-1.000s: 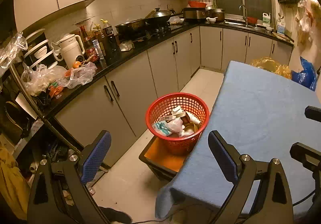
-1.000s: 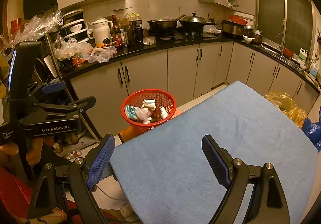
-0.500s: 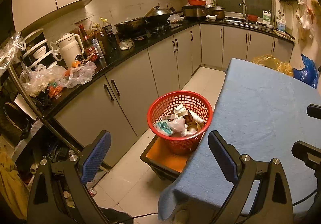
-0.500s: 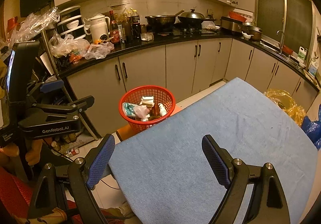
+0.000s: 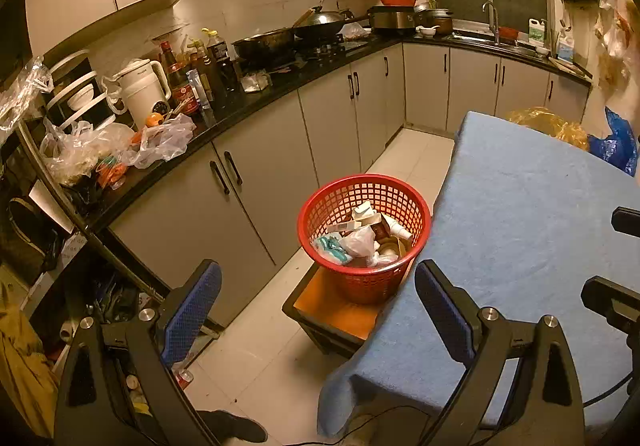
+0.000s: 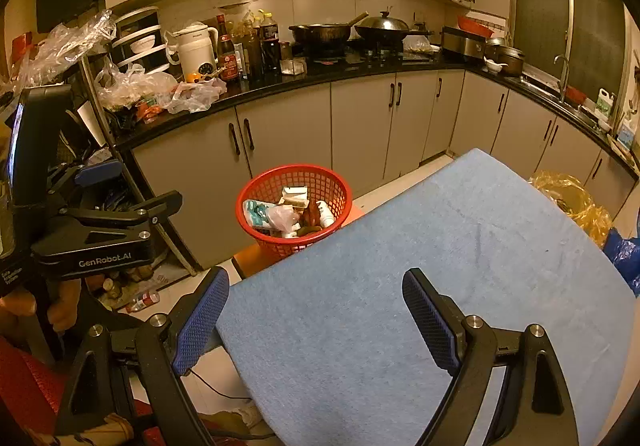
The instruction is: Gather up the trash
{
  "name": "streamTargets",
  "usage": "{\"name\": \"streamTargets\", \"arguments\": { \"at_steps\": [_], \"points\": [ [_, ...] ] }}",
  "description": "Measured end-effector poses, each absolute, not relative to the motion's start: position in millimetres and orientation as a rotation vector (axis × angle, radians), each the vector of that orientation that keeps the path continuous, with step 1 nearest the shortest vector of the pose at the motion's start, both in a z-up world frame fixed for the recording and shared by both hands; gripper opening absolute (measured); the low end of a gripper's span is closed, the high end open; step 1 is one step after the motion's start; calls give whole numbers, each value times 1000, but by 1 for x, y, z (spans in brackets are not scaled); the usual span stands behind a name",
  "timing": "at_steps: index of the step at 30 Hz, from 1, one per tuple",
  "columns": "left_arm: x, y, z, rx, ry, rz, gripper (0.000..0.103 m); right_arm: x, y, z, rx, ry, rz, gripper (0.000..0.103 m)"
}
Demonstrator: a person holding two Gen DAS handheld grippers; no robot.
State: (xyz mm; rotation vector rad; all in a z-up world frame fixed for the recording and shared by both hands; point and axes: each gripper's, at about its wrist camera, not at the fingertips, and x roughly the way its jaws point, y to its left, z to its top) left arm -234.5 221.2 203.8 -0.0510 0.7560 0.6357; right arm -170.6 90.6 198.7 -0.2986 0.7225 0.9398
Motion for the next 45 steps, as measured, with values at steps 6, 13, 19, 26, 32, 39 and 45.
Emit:
{"name": "streamTargets", "arguments": {
  "at_steps": [6, 13, 19, 26, 32, 39, 45],
  "points": [
    [-237, 226, 203, -61, 761, 645, 97, -170, 93, 197, -299, 731, 947, 91],
    [-238, 227, 204, -63, 764, 647, 97, -167, 94, 196, -303, 737, 956, 91],
    [-242, 232, 202, -75, 768, 659, 97, -166, 99, 195, -303, 738, 970, 91],
    [-253, 240, 202, -83, 770, 689, 97, -166, 107, 194, -312, 737, 1004, 91],
    [-263, 248, 202, -99, 769, 723, 97, -169, 117, 194, -327, 735, 1035, 91],
    [-269, 252, 204, -112, 767, 748, 97, -172, 122, 195, -334, 729, 1057, 91],
    [-267, 253, 201, -119, 777, 742, 97, -171, 119, 193, -326, 737, 1045, 91]
  ]
}}
